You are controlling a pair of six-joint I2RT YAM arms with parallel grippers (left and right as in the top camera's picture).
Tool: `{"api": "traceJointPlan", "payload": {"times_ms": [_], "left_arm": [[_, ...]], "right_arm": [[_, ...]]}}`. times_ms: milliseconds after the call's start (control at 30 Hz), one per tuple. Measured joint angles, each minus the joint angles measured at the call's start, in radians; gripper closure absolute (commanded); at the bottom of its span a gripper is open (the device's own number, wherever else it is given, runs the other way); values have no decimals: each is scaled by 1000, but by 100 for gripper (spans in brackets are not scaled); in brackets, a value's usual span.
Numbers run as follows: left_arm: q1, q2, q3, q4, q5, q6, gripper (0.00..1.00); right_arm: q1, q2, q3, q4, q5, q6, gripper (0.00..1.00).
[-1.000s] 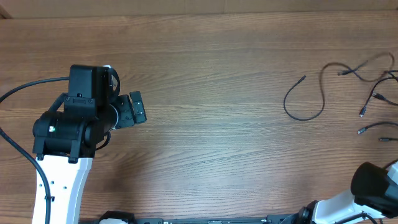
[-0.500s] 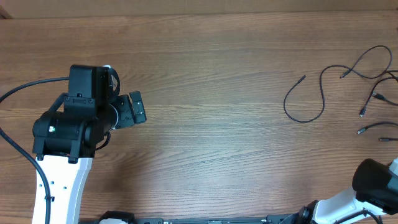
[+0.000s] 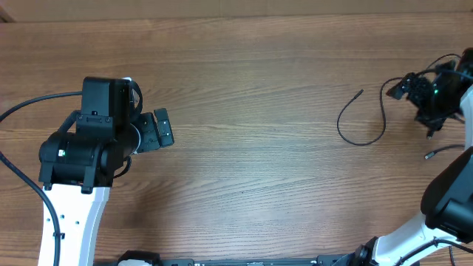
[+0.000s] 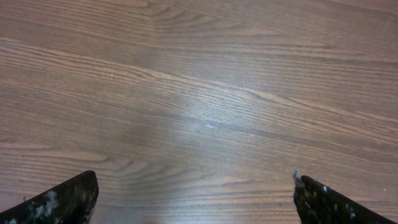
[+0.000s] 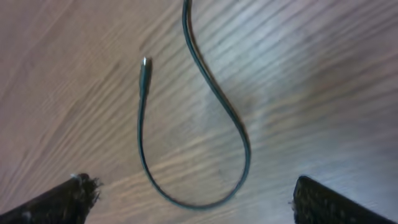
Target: Untangle cables
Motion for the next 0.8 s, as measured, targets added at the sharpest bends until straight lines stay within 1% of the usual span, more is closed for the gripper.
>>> {"api": "traceJointPlan", "payload": {"times_ms": [67,167,300,533,667,800], "left_arm": [[0,0,0,-1,0,0,0],[0,1,0,-1,0,0,1],[0,1,0,0,0,0,1],[0,1,0,-1,0,0,1],[0,1,0,0,0,0,0],[0,1,0,-1,0,0,1]], "right_arm": [[0,1,-101,76,-48,-11,0],[0,1,-206,174,-84,-24,0],[0,1,-300,245,-116,-34,0],[0,1,-314,293,-140,-35,0],[0,1,-314,307,-99,-35,0],[0,2,-315,368,-81,-35,0]]}}
